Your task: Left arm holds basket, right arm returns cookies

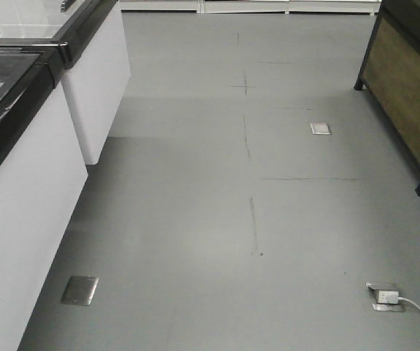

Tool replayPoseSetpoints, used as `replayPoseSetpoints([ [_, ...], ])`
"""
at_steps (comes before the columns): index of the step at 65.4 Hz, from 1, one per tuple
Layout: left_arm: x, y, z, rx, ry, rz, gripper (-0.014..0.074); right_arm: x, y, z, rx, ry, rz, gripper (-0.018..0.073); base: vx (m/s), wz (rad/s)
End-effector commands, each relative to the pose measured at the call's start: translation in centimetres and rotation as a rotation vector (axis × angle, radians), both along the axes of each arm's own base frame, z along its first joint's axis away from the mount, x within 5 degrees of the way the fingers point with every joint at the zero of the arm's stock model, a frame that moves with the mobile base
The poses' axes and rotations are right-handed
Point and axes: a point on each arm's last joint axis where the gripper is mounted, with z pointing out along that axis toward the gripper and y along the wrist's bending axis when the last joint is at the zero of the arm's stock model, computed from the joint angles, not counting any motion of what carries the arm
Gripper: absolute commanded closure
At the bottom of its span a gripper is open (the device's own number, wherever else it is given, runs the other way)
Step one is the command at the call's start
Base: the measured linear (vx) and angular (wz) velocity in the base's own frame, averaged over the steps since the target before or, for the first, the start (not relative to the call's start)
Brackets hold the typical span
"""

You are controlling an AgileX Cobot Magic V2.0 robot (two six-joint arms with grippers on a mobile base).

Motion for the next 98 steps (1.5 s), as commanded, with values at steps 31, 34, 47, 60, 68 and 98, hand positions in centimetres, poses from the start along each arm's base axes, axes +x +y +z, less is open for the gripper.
replayPoseSetpoints([
  [31, -0.24, 0.01, 1.72, -0.010, -0.112, -0.003, 0.0602, -0.06, 0.04, 0.19, -0.011, -0.072, 0.001, 0.0565, 0.00, 0.00],
  [34, -0.24, 0.01, 1.72, -0.010, -0.112, -0.003, 0.0602, -0.06, 0.04, 0.19, -0.011, -0.072, 0.001, 0.0565, 0.00, 0.00],
  [47, -0.24, 0.01, 1.72, -0.010, -0.112, -0.003, 0.0602, -0.06, 0.04, 0.19, -0.011, -0.072, 0.001, 0.0565, 0.00, 0.00],
  [60, -0.24, 0.01, 1.72, -0.010, -0.112, -0.003, 0.0602, -0.06, 0.04, 0.19, -0.011, -0.072, 0.001, 0.0565, 0.00, 0.00],
  [68, -0.24, 0.01, 1.72, -0.010, -0.112, -0.003, 0.0602, -0.06, 0.04, 0.19, -0.011, -0.072, 0.001, 0.0565, 0.00, 0.00],
  [98, -0.24, 0.01, 1.85, -0.011, -0.127, -0.003, 0.0602, -0.06, 0.04, 0.19, -0.011, -0.072, 0.001, 0.0565, 0.00, 0.00],
])
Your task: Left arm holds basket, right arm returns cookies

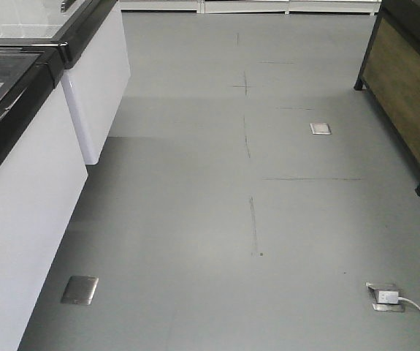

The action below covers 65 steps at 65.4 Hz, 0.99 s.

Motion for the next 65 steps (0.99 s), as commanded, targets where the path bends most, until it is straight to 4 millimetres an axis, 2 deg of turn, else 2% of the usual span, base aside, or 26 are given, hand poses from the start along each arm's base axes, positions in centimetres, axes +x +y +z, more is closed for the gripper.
replayPoseSetpoints([
  [1, -0.2, 0.0, 1.8, -0.011, -0.127, -0.003, 0.0602, -0.1, 0.0, 0.2, -0.011, -0.072, 0.001, 0.0565, 0.00, 0.00],
  [44, -0.3, 0.0, 1.9, -0.011, -0.128, -0.003, 0.0602, -0.1, 0.0, 0.2, -0.011, -0.072, 0.001, 0.0565, 0.00, 0.00],
  [52, -0.4, 0.0, 3.1, -0.015, -0.187, -0.001, 0.0602, -0.1, 0.0, 0.2, -0.011, -0.072, 0.001, 0.0565, 0.00, 0.00],
  [65, -1.1, 0.1, 7.1, -0.026, -0.328, 0.001, 0.0602, -0.1, 0.0, 0.2, -0.011, -0.072, 0.001, 0.0565, 0.00, 0.00],
])
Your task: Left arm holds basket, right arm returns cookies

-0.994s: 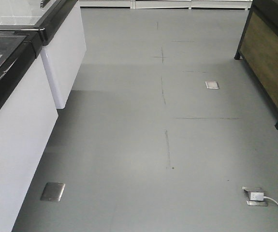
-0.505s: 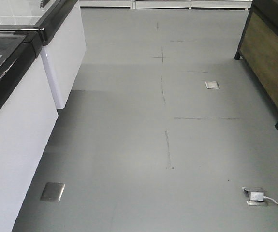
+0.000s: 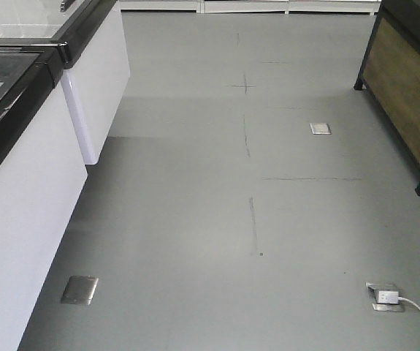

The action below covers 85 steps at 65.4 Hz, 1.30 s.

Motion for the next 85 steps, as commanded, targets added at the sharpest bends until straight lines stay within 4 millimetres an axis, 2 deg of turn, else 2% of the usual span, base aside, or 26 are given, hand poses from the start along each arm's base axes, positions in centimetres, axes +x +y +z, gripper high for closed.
replayPoseSetpoints([
  [1, -0.7, 0.1, 4.1, -0.013, -0.164, -0.003, 0.0602, -0.1, 0.0, 0.2, -0.011, -0.072, 0.001, 0.0565, 0.00, 0.00],
  [9, -0.1, 0.0, 6.6, -0.004, -0.110, -0.005, 0.0602, -0.1, 0.0, 0.2, -0.011, -0.072, 0.001, 0.0565, 0.00, 0.00],
  [16, 1.4, -0.2, 8.5, 0.040, 0.000, -0.006, 0.0602, -0.1, 0.0, 0.2, -0.011, -0.072, 0.001, 0.0565, 0.00, 0.00],
  [26, 3.9, -0.4, 9.8, 0.092, 0.155, -0.014, 0.0602, -0.1, 0.0, 0.2, -0.011, -0.072, 0.001, 0.0565, 0.00, 0.00],
  [40, 6.4, -0.6, 8.8, 0.089, 0.274, -0.019, 0.0602, -0.1, 0.0, 0.2, -0.011, -0.072, 0.001, 0.0565, 0.00, 0.00],
  [62, 7.4, -0.7, 8.2, 0.085, 0.315, -0.019, 0.0577, -0.1, 0.0, 0.2, -0.011, -0.072, 0.001, 0.0565, 0.00, 0.00],
  [71, 7.4, -0.7, 8.4, 0.084, 0.302, -0.018, 0.0509, -0.1, 0.0, 0.2, -0.011, -0.072, 0.001, 0.0565, 0.00, 0.00],
  [85, 7.4, -0.7, 8.3, 0.085, 0.305, -0.018, 0.0306, -0.1, 0.0, 0.2, -0.011, -0.072, 0.001, 0.0565, 0.00, 0.00],
])
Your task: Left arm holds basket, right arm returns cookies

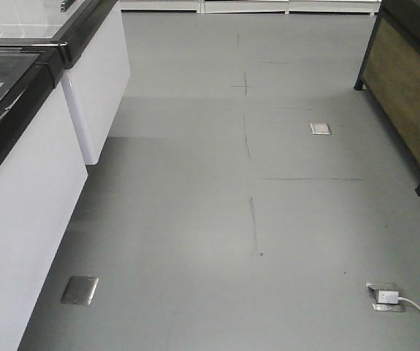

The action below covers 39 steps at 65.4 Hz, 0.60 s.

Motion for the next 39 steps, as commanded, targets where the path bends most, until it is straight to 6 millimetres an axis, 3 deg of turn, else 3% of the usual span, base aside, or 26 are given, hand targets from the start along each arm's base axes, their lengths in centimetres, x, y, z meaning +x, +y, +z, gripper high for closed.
replayPoseSetpoints([
  [1, 0.35, -0.09, 1.82, -0.020, -0.110, -0.001, 0.0290, -0.06, 0.04, 0.19, -0.011, -0.072, 0.001, 0.0565, 0.00, 0.00],
  [14, 0.34, -0.09, 1.81, -0.020, -0.108, -0.001, 0.0133, -0.06, 0.04, 0.19, -0.011, -0.072, 0.001, 0.0565, 0.00, 0.00],
  [30, 0.25, -0.20, 1.58, -0.077, -0.067, 0.004, 0.0126, -0.06, 0.04, 0.19, -0.011, -0.072, 0.001, 0.0565, 0.00, 0.00],
  [39, 0.76, 0.03, 2.53, -0.180, -0.011, 0.060, 0.0126, -0.06, 0.04, 0.19, -0.011, -0.072, 0.001, 0.0565, 0.00, 0.00],
])
